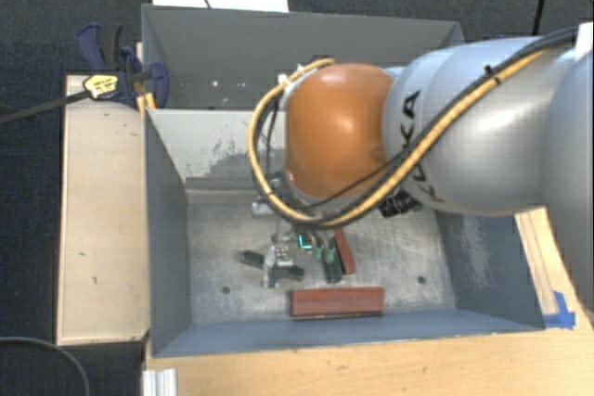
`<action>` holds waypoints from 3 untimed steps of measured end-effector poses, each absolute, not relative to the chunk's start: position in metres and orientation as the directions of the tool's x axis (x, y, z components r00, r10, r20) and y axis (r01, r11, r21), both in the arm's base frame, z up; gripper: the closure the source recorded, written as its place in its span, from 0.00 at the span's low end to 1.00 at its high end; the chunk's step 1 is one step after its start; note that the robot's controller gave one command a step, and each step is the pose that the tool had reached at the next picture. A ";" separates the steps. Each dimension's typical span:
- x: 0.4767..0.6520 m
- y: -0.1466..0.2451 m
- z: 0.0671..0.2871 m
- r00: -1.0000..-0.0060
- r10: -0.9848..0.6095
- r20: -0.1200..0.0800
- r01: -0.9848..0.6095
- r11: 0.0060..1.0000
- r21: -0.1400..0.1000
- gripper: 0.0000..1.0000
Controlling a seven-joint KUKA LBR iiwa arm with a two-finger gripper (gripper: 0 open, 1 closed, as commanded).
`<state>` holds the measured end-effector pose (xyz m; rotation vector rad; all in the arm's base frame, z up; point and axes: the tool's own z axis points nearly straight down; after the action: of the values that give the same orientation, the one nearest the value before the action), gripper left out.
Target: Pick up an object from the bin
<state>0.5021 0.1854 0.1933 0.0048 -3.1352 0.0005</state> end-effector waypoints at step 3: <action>0.504 0.184 0.198 -1.000 0.009 -0.001 0.009 1.000 0.001 0.00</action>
Offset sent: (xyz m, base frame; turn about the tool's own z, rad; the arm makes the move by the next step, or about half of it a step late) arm 0.0000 0.0000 0.0000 0.0000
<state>0.5042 0.1843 0.1975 -0.0134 -3.1428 -0.0019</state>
